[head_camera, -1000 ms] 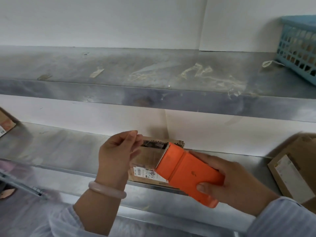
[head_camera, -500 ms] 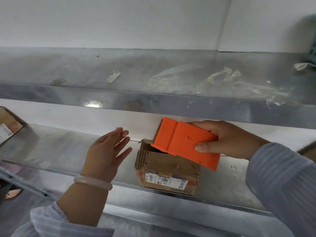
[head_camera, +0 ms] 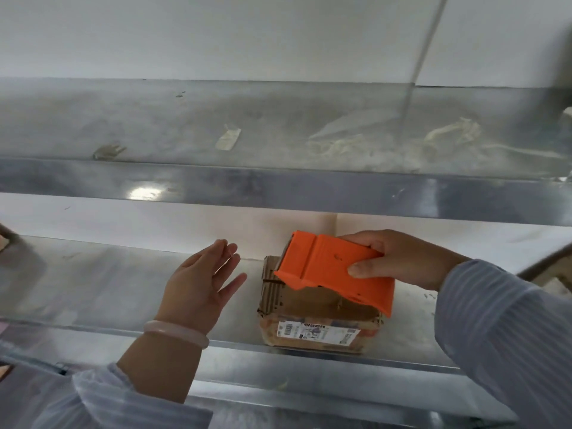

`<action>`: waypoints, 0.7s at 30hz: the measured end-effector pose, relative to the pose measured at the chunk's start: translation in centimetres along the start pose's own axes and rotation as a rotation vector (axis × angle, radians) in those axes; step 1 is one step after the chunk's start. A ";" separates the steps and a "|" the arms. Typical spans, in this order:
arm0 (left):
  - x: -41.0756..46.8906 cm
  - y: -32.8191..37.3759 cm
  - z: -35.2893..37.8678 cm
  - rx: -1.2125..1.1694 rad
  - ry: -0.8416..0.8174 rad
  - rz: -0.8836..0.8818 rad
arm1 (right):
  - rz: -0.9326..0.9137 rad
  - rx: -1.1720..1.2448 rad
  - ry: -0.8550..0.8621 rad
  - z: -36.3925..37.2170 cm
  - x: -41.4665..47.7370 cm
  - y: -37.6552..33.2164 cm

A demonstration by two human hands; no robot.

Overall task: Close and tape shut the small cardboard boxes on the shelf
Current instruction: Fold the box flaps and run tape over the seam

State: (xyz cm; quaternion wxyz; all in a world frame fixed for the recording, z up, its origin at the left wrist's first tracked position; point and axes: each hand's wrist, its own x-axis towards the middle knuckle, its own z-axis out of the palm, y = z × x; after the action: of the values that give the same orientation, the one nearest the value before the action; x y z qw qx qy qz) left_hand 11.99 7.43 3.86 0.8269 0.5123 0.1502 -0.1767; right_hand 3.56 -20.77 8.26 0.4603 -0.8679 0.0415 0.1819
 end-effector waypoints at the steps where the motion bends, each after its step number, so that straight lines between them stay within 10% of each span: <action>1: 0.1 0.0 0.0 0.009 -0.006 -0.004 | 0.003 0.008 0.002 -0.1 0.1 -0.1; 21: 1.8 -4.9 -2.9 0.136 0.137 -0.141 | 0.023 -0.457 -0.075 0.1 4.4 -0.5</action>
State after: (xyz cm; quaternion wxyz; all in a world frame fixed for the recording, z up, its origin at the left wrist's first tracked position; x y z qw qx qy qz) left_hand 11.20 7.73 -2.08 0.7635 0.5664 0.2294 -0.2088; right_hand 7.78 -19.98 7.09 0.2508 -0.9418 -0.0082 0.2237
